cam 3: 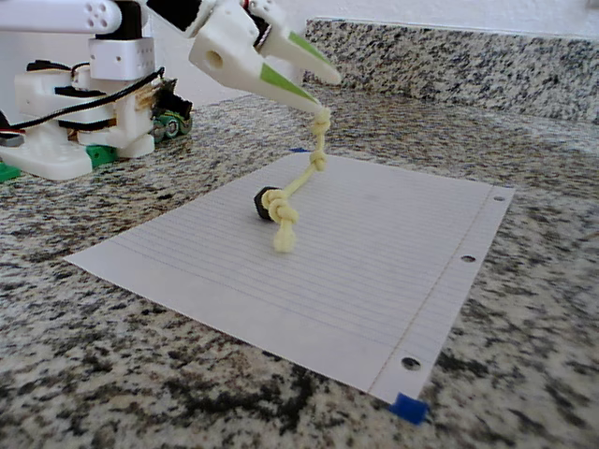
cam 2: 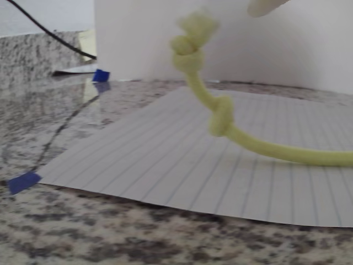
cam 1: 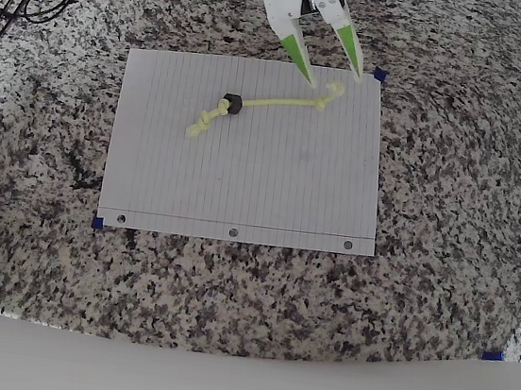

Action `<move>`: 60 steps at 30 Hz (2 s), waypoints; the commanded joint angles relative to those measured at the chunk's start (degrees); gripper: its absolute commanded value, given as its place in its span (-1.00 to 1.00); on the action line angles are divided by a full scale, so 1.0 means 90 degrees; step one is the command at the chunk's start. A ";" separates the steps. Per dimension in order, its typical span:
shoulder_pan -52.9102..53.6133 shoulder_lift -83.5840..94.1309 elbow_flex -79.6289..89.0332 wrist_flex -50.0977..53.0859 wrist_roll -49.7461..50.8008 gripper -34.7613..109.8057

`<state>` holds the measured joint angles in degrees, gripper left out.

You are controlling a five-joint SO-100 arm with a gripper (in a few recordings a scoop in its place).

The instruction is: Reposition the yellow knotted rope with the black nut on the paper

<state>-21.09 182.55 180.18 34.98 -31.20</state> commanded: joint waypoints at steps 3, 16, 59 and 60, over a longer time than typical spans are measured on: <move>0.0371 -0.0088 -0.0439 -0.0088 -0.1631 0.32; 0.1436 -0.1953 -0.1289 0.0020 -0.4746 0.12; 0.3076 -0.7744 -0.4219 -0.0547 -0.5938 -0.52; 0.3135 -0.7686 -0.4219 -0.0381 -0.5938 -0.52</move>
<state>5.98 110.74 143.79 27.69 -84.20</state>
